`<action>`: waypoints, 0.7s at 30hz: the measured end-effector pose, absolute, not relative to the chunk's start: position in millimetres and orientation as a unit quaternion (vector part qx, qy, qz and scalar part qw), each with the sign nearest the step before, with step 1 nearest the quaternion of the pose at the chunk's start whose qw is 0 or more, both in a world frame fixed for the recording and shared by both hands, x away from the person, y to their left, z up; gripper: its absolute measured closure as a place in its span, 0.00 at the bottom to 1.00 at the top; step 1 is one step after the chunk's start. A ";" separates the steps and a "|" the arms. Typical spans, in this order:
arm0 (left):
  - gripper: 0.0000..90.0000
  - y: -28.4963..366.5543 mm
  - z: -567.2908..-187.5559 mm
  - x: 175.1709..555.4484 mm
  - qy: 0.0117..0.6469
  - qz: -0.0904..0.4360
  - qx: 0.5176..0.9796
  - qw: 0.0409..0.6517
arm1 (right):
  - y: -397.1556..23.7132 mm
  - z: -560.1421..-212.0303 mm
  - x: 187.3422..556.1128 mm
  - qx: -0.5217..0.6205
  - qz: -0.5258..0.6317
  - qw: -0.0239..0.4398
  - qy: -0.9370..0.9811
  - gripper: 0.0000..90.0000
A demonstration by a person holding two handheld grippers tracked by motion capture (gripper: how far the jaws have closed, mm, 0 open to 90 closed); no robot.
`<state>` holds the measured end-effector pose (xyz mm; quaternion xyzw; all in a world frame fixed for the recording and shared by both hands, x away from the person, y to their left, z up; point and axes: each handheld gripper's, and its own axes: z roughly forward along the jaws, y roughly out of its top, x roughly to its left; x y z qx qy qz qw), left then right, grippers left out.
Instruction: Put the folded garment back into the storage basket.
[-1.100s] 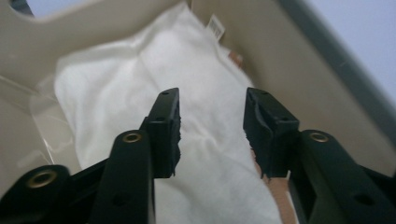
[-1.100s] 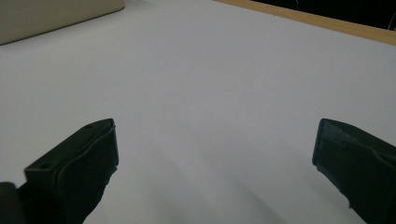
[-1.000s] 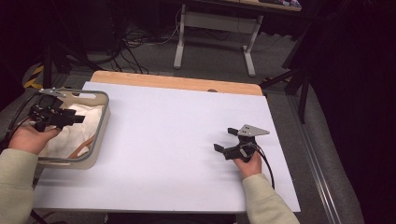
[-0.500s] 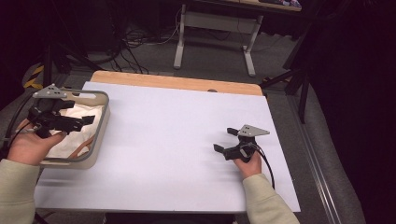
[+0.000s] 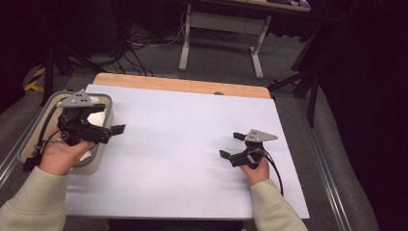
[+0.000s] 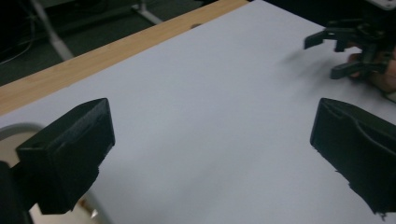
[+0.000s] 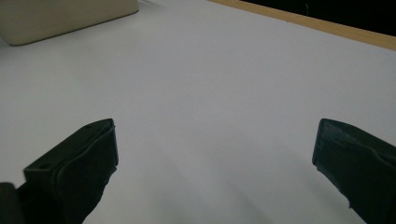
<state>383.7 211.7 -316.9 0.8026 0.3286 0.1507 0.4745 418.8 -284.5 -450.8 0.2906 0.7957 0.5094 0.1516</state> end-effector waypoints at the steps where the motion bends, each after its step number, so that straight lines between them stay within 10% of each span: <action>1: 0.00 207.7 -317.6 383.4 0.326 0.150 0.801 0.479 | -284.2 -450.6 418.5 0.289 0.509 0.152 0.797 0.01; 21: 0.00 149.7 -378.4 401.0 0.281 0.154 0.780 0.538 | -284.5 -443.4 408.3 0.272 0.526 0.151 0.792 0.00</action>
